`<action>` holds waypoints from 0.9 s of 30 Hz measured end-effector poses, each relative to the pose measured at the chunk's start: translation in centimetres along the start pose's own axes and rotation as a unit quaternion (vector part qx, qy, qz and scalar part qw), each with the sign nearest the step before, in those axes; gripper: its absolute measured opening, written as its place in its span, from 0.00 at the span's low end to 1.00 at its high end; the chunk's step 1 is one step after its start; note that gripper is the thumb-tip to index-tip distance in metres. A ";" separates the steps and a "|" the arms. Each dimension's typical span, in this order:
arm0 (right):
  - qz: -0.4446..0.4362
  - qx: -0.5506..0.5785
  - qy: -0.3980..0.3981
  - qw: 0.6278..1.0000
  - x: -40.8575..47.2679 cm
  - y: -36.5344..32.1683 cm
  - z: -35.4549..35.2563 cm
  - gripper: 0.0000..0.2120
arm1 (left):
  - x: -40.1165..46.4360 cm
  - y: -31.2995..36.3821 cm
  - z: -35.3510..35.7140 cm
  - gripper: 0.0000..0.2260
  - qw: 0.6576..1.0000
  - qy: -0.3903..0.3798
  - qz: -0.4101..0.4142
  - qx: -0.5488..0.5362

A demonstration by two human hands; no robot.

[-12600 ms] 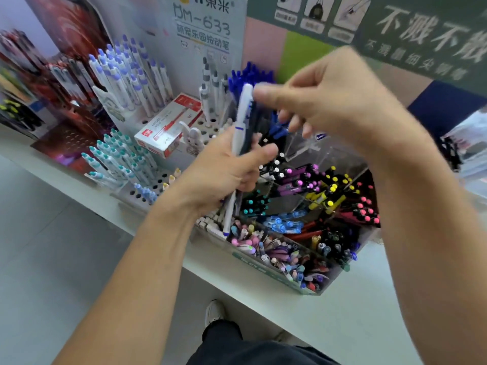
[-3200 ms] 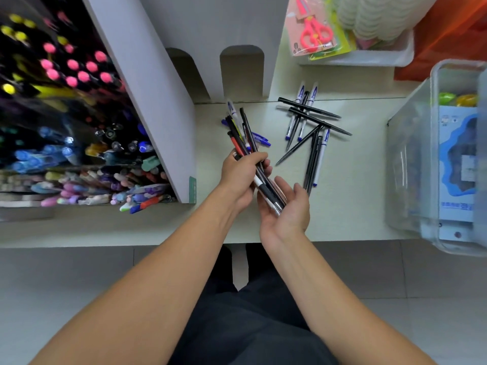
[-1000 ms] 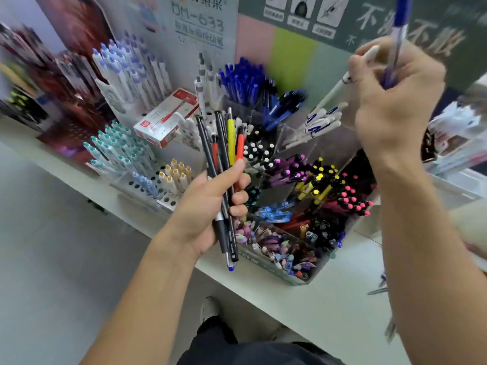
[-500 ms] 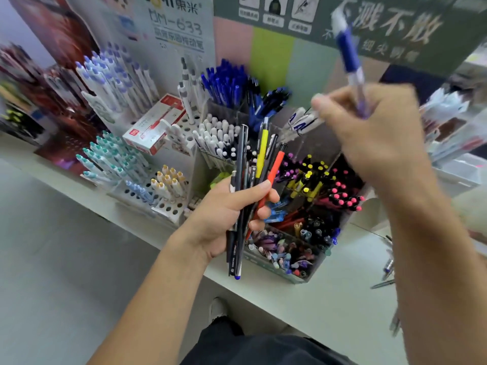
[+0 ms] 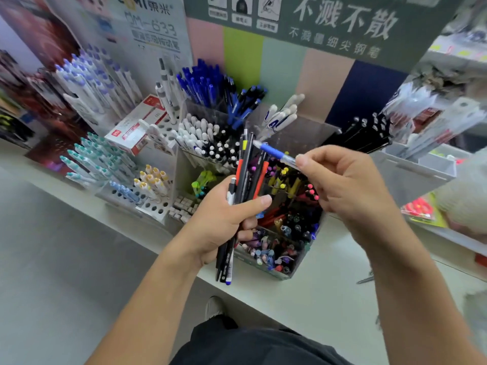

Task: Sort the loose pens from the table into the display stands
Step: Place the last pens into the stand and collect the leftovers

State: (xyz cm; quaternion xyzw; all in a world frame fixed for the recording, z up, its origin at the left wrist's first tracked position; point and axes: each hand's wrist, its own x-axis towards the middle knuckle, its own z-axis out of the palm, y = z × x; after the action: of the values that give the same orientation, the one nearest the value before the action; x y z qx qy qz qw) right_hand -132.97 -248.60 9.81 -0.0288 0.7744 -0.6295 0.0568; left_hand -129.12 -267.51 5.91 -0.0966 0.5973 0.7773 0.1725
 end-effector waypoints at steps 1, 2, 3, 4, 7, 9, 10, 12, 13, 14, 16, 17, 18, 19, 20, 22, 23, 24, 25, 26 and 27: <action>0.010 0.040 -0.002 0.999 -0.2 -0.1 -0.6 0.11 | -0.1 -0.2 -0.2 0.11 1.000 0.002 -0.006 -0.013; 0.015 0.067 -0.002 0.998 -0.5 -0.2 -1.2 0.11 | -0.2 -0.3 -0.3 0.12 1.000 0.004 -0.008 -0.023; 0.011 0.085 0.004 0.996 -0.8 -0.4 -1.7 0.11 | -0.2 -0.2 -0.4 0.13 1.000 0.007 -0.008 -0.028; -0.005 0.092 0.014 0.996 -1.0 -0.6 -2.0 0.09 | -0.3 -0.2 -0.5 0.13 1.000 0.013 -0.006 -0.027; -0.075 0.040 0.046 0.995 -1.1 -1.0 -2.2 0.02 | 0.0 0.0 -0.8 0.10 0.997 0.064 0.009 -0.042; -0.114 0.012 0.050 0.992 -0.8 -1.5 -1.7 0.05 | 0.1 0.2 -1.3 0.08 0.992 0.103 0.025 -0.062; -0.140 0.016 0.051 0.989 -0.5 -2.0 -1.2 0.07 | 0.1 0.3 -1.6 0.07 0.990 0.120 0.032 -0.065; -0.211 0.012 0.082 0.974 0.5 -3.6 0.1 0.04 | -0.1 0.7 -2.4 0.05 0.986 0.141 0.045 -0.079; -0.250 -0.007 0.110 0.962 1.4 -4.5 0.9 0.03 | -0.2 0.8 -2.8 0.04 0.984 0.144 0.050 -0.089; -0.286 -0.028 0.137 0.948 2.6 -5.4 1.9 0.03 | -0.4 1.0 -3.2 0.04 0.983 0.142 0.054 -0.099; -0.325 -0.070 0.154 0.931 5.6 -6.8 4.1 0.04 | -0.6 1.3 -3.6 0.03 0.983 0.139 0.061 -0.106; -0.324 -0.099 0.143 0.930 7.1 -7.2 5.3 0.04 | -0.7 1.4 -3.8 0.03 0.982 0.141 0.064 -0.105; -0.315 -0.139 0.131 0.930 8.6 -7.5 6.5 0.04 | -0.8 1.5 -3.9 0.03 0.982 0.144 0.066 -0.104; -0.305 -0.182 0.123 0.927 10.1 -7.6 7.5 0.04 | -0.9 1.5 -4.0 0.03 0.981 0.148 0.067 -0.102; -0.297 -0.220 0.117 0.922 11.5 -7.7 8.3 0.04 | -1.0 1.6 -4.1 0.03 0.981 0.152 0.069 -0.100; -0.283 -0.277 0.104 0.912 13.4 -8.2 9.1 0.04 | -1.2 1.6 -4.4 0.04 0.981 0.158 0.072 -0.088; -0.281 -0.308 0.098 0.904 14.0 -8.5 9.2 0.05 | -1.3 1.6 -4.6 0.04 0.981 0.160 0.072 -0.081; -0.283 -0.337 0.088 0.894 14.3 -9.0 9.3 0.07 | -1.4 1.5 -4.8 0.04 0.981 0.162 0.073 -0.075; -0.288 -0.363 0.075 0.883 14.6 -9.6 9.4 0.08 | -1.4 1.4 -5.0 0.04 0.981 0.165 0.073 -0.072; -0.297 -0.382 0.063 0.873 14.7 -10.1 9.5 0.09 | -1.5 1.3 -5.2 0.05 0.981 0.168 0.072 -0.071; -0.302 -0.396 0.051 0.866 14.7 -10.6 9.6 0.10 | -1.6 1.3 -5.3 0.05 0.980 0.171 0.069 -0.072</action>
State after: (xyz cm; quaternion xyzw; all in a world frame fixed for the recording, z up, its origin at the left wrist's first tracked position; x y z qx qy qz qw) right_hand -146.67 -261.84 17.46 -0.2491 0.9137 -0.2574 -0.1919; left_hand -128.45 -273.14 6.17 -0.1986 0.5656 0.8004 0.0059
